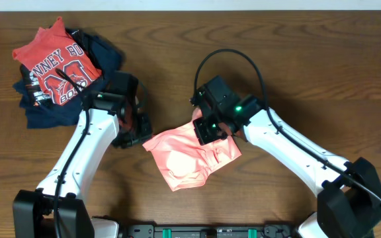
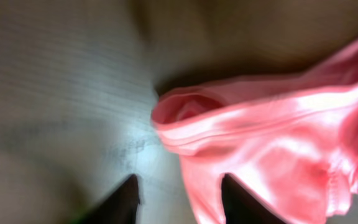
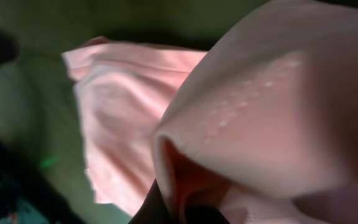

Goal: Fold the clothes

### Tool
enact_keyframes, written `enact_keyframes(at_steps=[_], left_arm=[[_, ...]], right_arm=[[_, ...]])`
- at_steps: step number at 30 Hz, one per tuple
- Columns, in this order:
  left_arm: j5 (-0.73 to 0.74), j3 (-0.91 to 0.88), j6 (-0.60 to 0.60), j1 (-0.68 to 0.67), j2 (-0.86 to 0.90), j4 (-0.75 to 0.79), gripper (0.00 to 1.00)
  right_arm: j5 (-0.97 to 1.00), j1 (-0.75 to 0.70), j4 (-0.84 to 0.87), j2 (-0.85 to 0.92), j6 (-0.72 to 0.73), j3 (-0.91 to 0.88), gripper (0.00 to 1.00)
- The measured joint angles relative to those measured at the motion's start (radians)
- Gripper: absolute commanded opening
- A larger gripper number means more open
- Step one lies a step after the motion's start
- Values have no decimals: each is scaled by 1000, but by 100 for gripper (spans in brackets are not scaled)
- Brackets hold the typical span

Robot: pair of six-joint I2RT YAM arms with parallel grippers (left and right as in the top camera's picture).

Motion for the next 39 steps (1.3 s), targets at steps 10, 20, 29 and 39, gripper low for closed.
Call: enact_keyframes(at_steps=[10, 20, 29, 39], left_arm=[[84, -92, 3, -60, 0, 51, 31], [119, -263, -37, -186, 2, 365, 30], [101, -265, -39, -188, 104, 486, 31], [111, -253, -36, -188, 129, 444, 30]], right_arm=[[56, -107, -6, 0, -37, 0, 1], [61, -107, -59, 0, -104, 38, 1], [66, -107, -124, 0, -119, 101, 1], [53, -80, -266, 0, -172, 226, 1]])
